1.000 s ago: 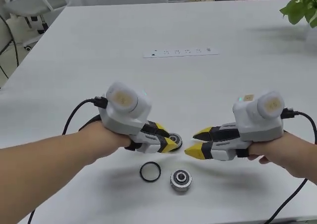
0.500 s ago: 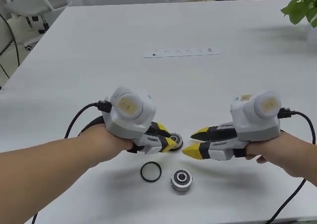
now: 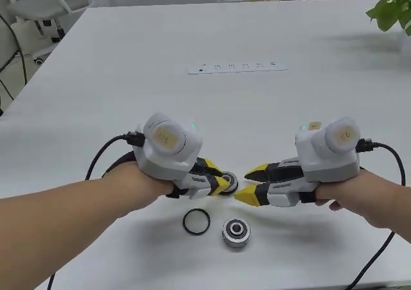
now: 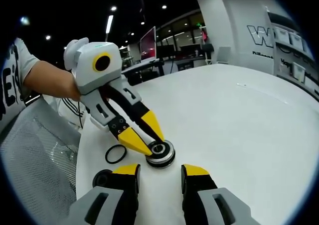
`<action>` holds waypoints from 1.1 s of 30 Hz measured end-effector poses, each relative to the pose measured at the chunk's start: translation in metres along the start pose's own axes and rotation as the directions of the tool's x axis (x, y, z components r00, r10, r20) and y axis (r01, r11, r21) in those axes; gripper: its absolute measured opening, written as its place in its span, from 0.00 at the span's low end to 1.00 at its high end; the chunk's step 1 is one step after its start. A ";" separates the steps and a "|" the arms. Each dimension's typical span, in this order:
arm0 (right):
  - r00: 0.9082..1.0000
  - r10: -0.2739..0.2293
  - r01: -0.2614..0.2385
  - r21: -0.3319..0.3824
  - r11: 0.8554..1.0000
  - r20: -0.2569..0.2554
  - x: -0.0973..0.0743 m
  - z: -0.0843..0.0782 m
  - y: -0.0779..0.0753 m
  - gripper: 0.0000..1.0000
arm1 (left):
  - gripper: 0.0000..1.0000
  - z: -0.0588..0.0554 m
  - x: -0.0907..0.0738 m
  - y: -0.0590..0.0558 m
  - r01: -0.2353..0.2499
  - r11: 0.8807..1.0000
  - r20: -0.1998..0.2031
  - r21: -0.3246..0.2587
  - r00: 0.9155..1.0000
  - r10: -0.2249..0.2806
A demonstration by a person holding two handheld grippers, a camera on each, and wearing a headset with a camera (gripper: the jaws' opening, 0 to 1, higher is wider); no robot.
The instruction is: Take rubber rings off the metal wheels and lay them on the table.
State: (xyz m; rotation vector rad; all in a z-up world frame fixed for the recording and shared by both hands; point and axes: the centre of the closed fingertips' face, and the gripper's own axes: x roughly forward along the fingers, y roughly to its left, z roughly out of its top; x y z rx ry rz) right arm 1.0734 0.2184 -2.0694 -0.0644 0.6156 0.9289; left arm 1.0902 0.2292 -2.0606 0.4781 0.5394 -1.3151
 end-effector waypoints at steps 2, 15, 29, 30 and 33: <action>1.000 0.000 0.000 -0.001 1.000 -0.001 0.001 0.000 0.000 0.31 | 0.07 0.000 0.000 0.000 -0.002 1.000 0.000 -0.001 1.000 0.002; 1.000 -0.005 0.004 -0.044 0.999 -0.021 0.013 0.002 0.002 0.29 | 0.07 0.000 0.000 0.000 -0.017 1.000 0.003 -0.008 1.000 0.017; 1.000 -0.026 0.024 -0.093 0.995 -0.018 0.023 0.004 0.003 0.26 | 0.07 -0.001 0.000 -0.001 -0.026 1.000 0.006 -0.013 1.000 0.026; 0.999 -0.030 0.028 -0.098 0.995 -0.018 0.023 0.004 0.003 0.26 | 0.07 -0.001 0.000 -0.001 -0.027 1.000 0.006 -0.014 1.000 0.027; 0.999 -0.033 0.031 -0.101 0.994 -0.018 0.021 0.004 0.001 0.24 | 0.07 -0.001 0.000 0.000 -0.027 1.000 0.005 -0.014 1.000 0.027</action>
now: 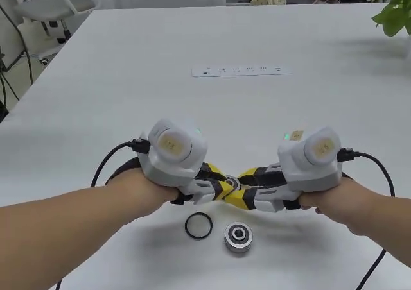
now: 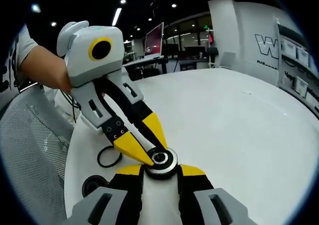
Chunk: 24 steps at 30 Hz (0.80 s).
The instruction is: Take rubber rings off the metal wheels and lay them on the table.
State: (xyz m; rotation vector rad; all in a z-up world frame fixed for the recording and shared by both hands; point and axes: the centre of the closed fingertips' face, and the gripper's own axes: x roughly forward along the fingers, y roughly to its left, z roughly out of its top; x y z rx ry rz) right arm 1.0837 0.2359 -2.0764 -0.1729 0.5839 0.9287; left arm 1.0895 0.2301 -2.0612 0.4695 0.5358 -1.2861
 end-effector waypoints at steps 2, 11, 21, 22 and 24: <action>1.000 -0.002 0.002 -0.001 1.000 0.001 -0.001 -0.001 0.000 0.24 | 0.07 0.000 0.000 0.000 -0.001 1.000 0.001 -0.001 1.000 0.001; 1.000 0.003 -0.003 -0.005 1.000 -0.008 -0.006 -0.003 0.000 0.20 | 0.07 0.000 0.000 0.000 -0.006 1.000 0.001 -0.005 1.000 0.006; 1.000 0.009 -0.009 -0.010 1.000 -0.020 -0.009 -0.007 0.000 0.13 | 0.07 0.000 0.000 0.000 -0.008 1.000 0.002 -0.009 1.000 0.008; 1.000 0.009 -0.009 -0.010 1.000 -0.020 -0.010 -0.007 0.000 0.13 | 0.07 0.000 0.000 0.000 -0.009 1.000 0.002 -0.010 1.000 0.009; 1.000 0.009 -0.009 -0.010 1.000 -0.022 -0.010 -0.007 0.000 0.12 | 0.07 0.000 0.000 0.000 -0.009 1.000 0.002 -0.010 1.000 0.009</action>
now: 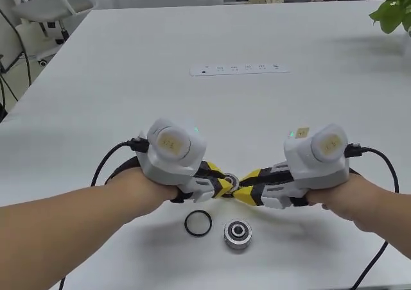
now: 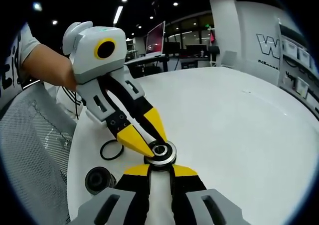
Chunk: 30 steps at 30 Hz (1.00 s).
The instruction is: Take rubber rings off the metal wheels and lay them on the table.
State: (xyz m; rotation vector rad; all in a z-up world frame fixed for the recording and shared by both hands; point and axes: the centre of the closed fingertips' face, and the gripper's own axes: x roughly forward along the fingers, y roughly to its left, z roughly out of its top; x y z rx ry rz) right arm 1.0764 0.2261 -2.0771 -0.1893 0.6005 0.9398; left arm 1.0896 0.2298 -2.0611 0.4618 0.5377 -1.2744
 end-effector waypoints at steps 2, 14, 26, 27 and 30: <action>1.000 0.001 -0.001 0.000 1.000 -0.001 0.000 0.000 0.000 0.11 | 0.07 0.000 0.000 0.000 0.000 1.000 0.000 -0.001 1.000 0.000; 1.000 0.004 -0.003 0.025 1.000 -0.004 -0.003 -0.003 0.001 0.01 | 0.07 0.000 0.000 -0.001 -0.002 1.000 -0.001 0.003 1.000 0.002; 1.000 -0.017 0.016 0.124 0.992 0.007 -0.005 -0.003 -0.006 0.00 | 0.07 0.000 0.000 -0.001 -0.007 1.000 -0.002 0.000 1.000 0.007; 1.000 -0.021 0.019 0.141 0.990 0.015 -0.005 -0.002 -0.008 0.00 | 0.07 0.000 0.000 -0.001 -0.009 1.000 -0.002 0.000 1.000 0.009; 0.999 -0.033 0.026 0.189 0.982 0.031 -0.007 0.000 -0.012 0.00 | 0.07 0.000 0.000 -0.001 -0.011 1.000 -0.001 -0.003 1.000 0.011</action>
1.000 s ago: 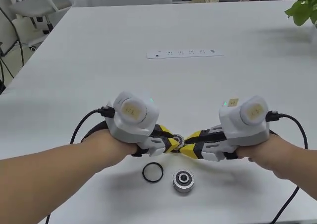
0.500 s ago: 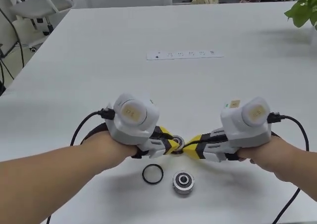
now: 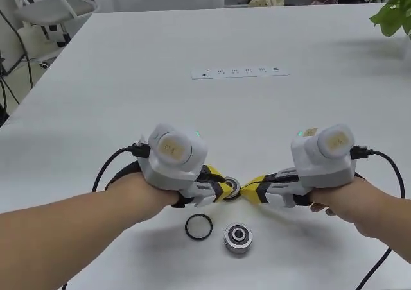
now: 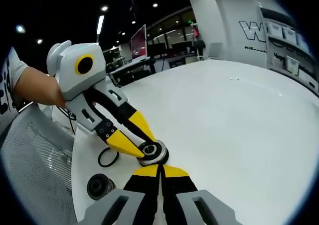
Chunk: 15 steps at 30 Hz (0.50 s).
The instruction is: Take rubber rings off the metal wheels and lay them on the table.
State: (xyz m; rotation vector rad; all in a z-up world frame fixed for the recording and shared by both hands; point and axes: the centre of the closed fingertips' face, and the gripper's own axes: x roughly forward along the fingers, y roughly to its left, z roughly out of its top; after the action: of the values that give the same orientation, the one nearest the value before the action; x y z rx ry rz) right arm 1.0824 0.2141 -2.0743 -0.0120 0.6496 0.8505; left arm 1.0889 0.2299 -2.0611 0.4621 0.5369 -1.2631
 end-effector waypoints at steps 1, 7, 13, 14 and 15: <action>1.000 -0.001 0.000 0.008 1.000 0.005 0.000 0.001 -0.001 0.00 | 0.07 0.000 0.000 0.000 0.000 1.000 0.000 0.000 1.000 0.000; 1.000 -0.011 0.010 0.046 0.999 0.025 0.000 0.004 0.001 0.00 | 0.07 0.000 0.000 -0.001 0.001 1.000 -0.007 0.006 1.000 -0.001; 0.999 -0.001 -0.004 0.086 0.996 0.054 -0.003 0.010 0.007 0.00 | 0.07 0.000 0.001 -0.001 0.002 1.000 -0.008 0.008 1.000 -0.002; 0.999 0.000 -0.004 0.082 0.997 0.054 -0.003 0.010 0.008 0.00 | 0.07 0.000 0.001 -0.001 0.002 1.000 -0.008 0.009 1.000 -0.002; 0.999 0.000 -0.005 0.080 0.997 0.054 -0.003 0.010 0.007 0.00 | 0.07 0.000 0.001 -0.001 0.002 1.000 -0.008 0.009 1.000 -0.002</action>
State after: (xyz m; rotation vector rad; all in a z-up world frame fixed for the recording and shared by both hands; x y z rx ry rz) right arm 1.0818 0.2194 -2.0629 0.0844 0.6327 0.8239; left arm 1.0882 0.2291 -2.0613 0.4747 0.5385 -1.2665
